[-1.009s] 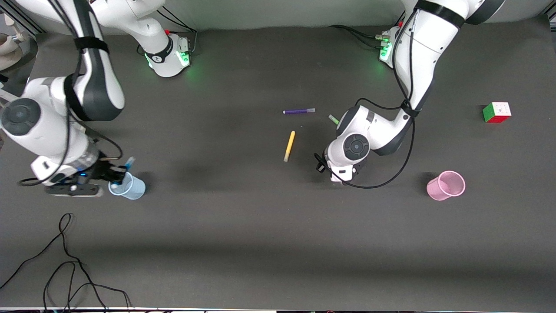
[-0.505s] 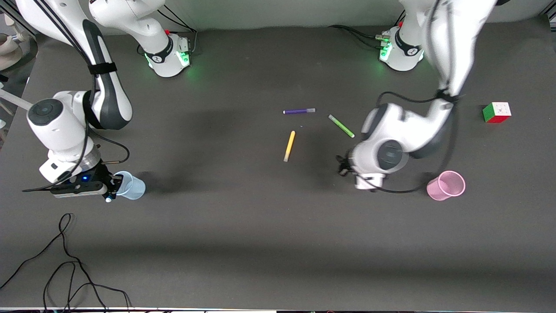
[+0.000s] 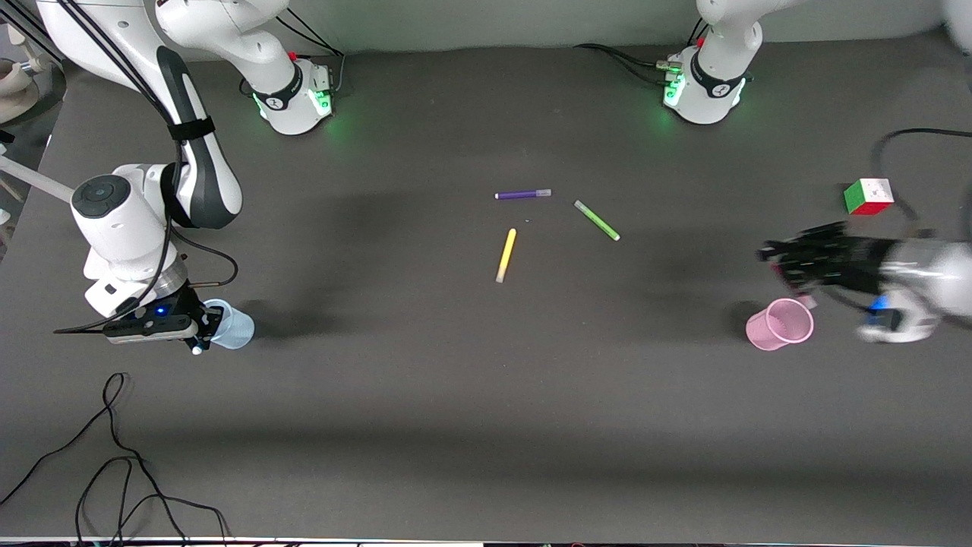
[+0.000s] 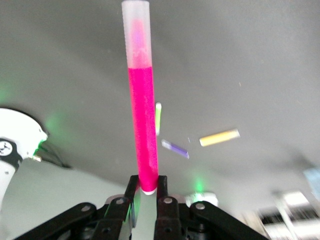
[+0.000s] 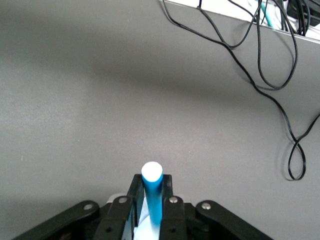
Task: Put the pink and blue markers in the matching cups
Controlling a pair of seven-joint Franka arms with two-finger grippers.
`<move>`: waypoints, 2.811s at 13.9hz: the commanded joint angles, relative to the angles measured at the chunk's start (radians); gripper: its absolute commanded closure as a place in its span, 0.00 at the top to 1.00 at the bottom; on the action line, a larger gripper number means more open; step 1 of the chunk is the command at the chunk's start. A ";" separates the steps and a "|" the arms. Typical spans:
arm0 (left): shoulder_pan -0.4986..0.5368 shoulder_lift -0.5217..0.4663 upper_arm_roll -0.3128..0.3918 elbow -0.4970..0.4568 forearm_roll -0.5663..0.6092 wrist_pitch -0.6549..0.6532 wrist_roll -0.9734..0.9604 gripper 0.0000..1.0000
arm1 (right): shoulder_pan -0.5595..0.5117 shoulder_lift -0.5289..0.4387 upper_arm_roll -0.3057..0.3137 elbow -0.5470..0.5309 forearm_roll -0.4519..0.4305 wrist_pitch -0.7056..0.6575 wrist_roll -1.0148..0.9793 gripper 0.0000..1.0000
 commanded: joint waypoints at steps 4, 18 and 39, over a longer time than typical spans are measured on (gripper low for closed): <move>0.226 0.216 -0.019 0.018 -0.295 -0.098 0.066 0.00 | -0.007 0.002 -0.009 0.002 -0.019 0.019 -0.011 1.00; 0.306 0.449 -0.007 0.019 -0.414 -0.082 0.305 0.08 | -0.008 -0.142 0.002 0.439 0.128 -0.969 0.002 1.00; -0.137 -0.337 -0.004 -0.222 0.494 0.260 0.368 1.00 | -0.344 -0.253 0.358 0.491 0.064 -1.098 0.065 1.00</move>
